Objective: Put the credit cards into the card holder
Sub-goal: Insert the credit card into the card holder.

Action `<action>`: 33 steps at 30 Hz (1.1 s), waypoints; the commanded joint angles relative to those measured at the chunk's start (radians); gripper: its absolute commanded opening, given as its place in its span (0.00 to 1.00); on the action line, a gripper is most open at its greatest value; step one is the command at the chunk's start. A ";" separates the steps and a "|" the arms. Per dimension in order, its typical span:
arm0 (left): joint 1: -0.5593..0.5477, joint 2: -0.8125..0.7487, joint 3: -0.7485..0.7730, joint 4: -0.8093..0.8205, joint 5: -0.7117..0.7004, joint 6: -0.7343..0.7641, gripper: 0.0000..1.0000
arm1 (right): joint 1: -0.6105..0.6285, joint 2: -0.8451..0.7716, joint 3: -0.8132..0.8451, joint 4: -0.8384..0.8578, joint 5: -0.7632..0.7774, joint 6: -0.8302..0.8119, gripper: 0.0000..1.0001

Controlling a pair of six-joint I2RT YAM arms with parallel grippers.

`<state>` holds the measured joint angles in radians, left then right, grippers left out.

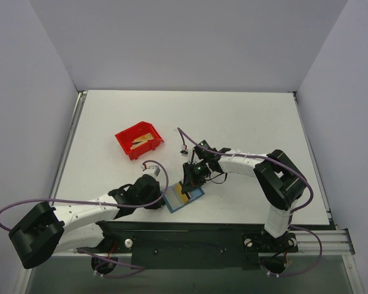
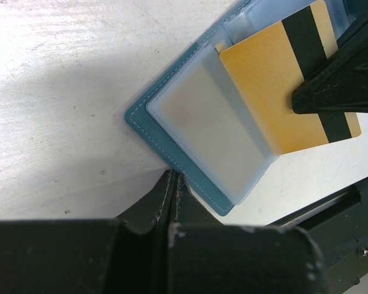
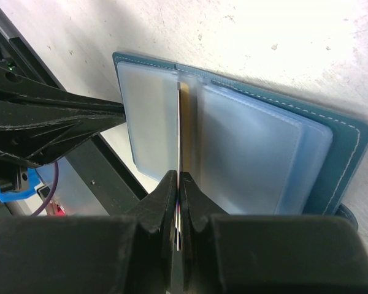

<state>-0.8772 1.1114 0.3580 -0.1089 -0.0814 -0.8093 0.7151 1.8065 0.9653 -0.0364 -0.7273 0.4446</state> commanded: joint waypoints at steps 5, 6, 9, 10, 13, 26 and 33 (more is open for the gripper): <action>-0.003 0.027 0.015 -0.021 -0.003 0.009 0.00 | 0.006 0.011 0.009 0.016 -0.046 -0.001 0.00; -0.003 0.028 0.015 -0.020 -0.004 0.010 0.00 | 0.007 0.014 0.004 0.020 -0.053 0.002 0.00; -0.003 0.031 0.018 -0.020 -0.004 0.012 0.00 | 0.007 0.020 -0.003 0.027 -0.069 0.009 0.00; -0.003 0.034 0.018 -0.020 -0.004 0.013 0.00 | 0.006 0.019 -0.008 0.058 -0.078 0.012 0.00; -0.003 0.038 0.019 -0.018 -0.004 0.015 0.00 | 0.007 0.021 -0.016 0.076 -0.092 0.017 0.00; -0.003 0.068 0.033 -0.012 -0.004 0.022 0.00 | 0.017 0.045 -0.059 0.168 -0.138 0.081 0.00; -0.003 0.070 0.033 -0.009 -0.004 0.022 0.00 | 0.027 0.059 -0.096 0.288 -0.141 0.152 0.00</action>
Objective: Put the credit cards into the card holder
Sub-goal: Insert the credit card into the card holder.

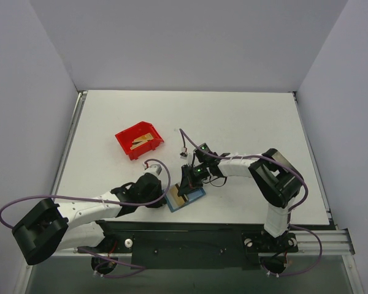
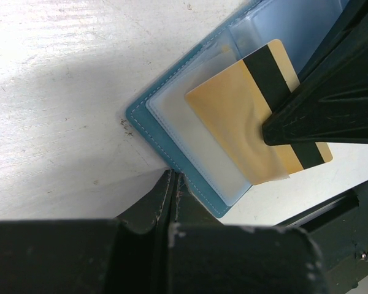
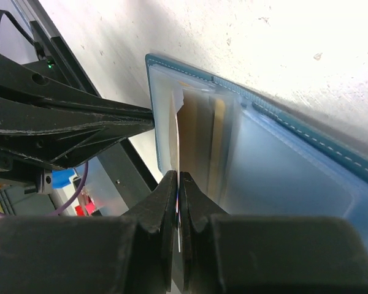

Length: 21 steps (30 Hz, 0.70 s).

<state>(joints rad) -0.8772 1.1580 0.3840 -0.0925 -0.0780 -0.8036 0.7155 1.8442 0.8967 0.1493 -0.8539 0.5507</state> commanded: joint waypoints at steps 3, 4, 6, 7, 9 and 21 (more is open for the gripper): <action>-0.003 0.029 0.007 -0.023 -0.008 0.018 0.00 | 0.027 0.027 -0.050 0.185 -0.026 0.093 0.00; -0.002 0.029 0.006 -0.021 -0.008 0.018 0.00 | 0.030 0.030 -0.062 0.205 -0.034 0.118 0.00; -0.003 0.029 0.004 -0.019 -0.008 0.018 0.00 | 0.029 0.042 -0.074 0.271 -0.053 0.152 0.00; -0.003 0.031 0.004 -0.018 -0.008 0.018 0.00 | 0.032 0.052 -0.079 0.303 -0.066 0.161 0.00; -0.003 0.031 0.003 -0.018 -0.008 0.018 0.00 | 0.032 0.067 -0.087 0.346 -0.082 0.187 0.00; -0.002 -0.066 0.078 -0.151 -0.054 0.044 0.00 | 0.030 0.084 -0.078 0.250 -0.019 0.109 0.00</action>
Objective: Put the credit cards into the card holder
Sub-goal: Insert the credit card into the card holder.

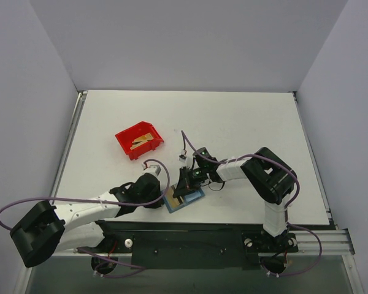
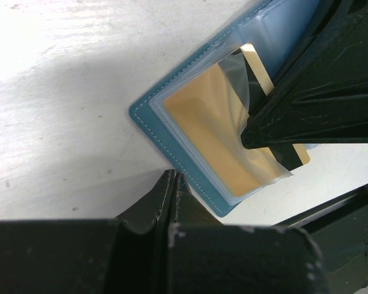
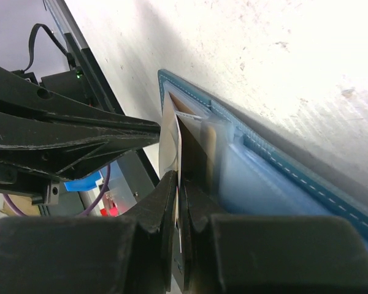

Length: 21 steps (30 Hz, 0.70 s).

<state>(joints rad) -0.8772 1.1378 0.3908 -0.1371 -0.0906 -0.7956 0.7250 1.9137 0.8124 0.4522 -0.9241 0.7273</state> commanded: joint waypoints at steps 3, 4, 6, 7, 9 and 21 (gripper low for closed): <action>-0.002 -0.096 0.115 -0.172 -0.070 0.055 0.00 | 0.022 0.016 0.013 -0.087 0.071 -0.086 0.00; 0.000 -0.104 0.134 -0.182 -0.080 0.055 0.00 | 0.022 0.018 0.017 -0.092 0.076 -0.094 0.00; 0.001 -0.127 0.143 -0.185 -0.083 0.058 0.00 | 0.022 0.021 0.021 -0.107 0.090 -0.103 0.00; 0.003 -0.136 0.137 -0.164 -0.081 0.056 0.00 | 0.022 0.021 0.021 -0.113 0.091 -0.104 0.00; 0.007 -0.132 0.119 -0.110 -0.060 0.056 0.00 | 0.022 0.025 0.022 -0.118 0.097 -0.109 0.00; 0.007 0.088 0.065 0.157 0.014 0.052 0.00 | 0.025 0.028 0.039 -0.174 0.140 -0.135 0.04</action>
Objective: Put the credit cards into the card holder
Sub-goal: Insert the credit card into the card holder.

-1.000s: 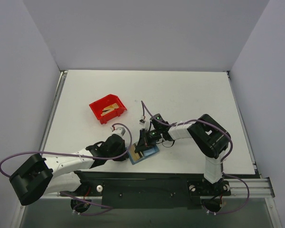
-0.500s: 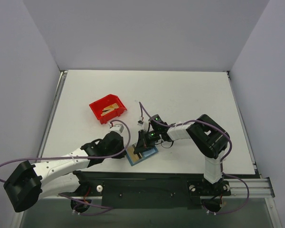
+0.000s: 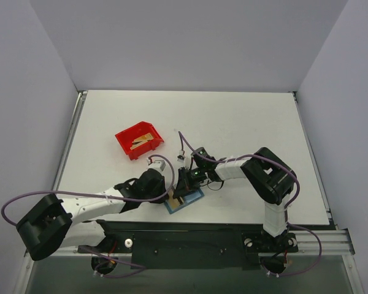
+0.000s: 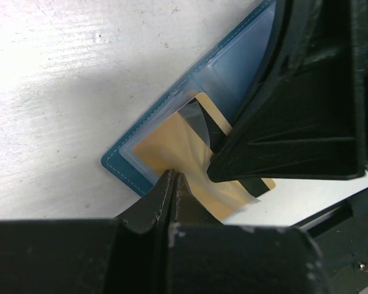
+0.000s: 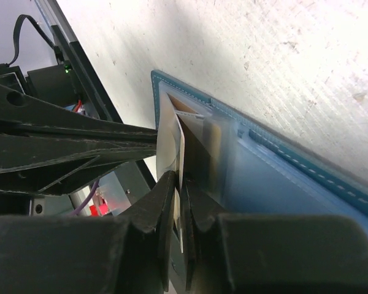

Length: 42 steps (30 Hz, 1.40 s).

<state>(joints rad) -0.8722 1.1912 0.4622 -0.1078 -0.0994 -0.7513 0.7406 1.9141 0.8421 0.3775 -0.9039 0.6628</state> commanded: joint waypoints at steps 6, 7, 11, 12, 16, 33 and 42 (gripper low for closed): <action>0.002 0.064 -0.036 0.143 0.030 0.007 0.00 | 0.019 -0.015 0.017 -0.181 0.216 -0.097 0.20; 0.002 0.070 -0.039 0.146 0.032 0.006 0.00 | 0.020 -0.020 0.018 -0.204 0.230 -0.100 0.21; 0.002 0.090 -0.068 0.161 0.043 -0.003 0.00 | 0.045 -0.066 0.037 -0.291 0.325 -0.118 0.28; 0.002 0.093 -0.072 0.166 0.044 -0.005 0.00 | 0.051 -0.081 0.049 -0.311 0.364 -0.127 0.35; 0.002 0.113 -0.089 0.178 0.053 -0.013 0.00 | 0.085 -0.136 0.081 -0.420 0.497 -0.156 0.39; 0.002 0.116 -0.109 0.178 0.049 -0.023 0.00 | 0.102 -0.227 0.095 -0.525 0.704 -0.166 0.40; 0.002 0.093 -0.099 0.158 0.046 -0.023 0.00 | 0.102 -0.205 0.095 -0.505 0.708 -0.170 0.32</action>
<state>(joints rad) -0.8688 1.2800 0.3874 0.1627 -0.0513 -0.7830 0.8501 1.7073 0.9443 -0.0841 -0.2447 0.5110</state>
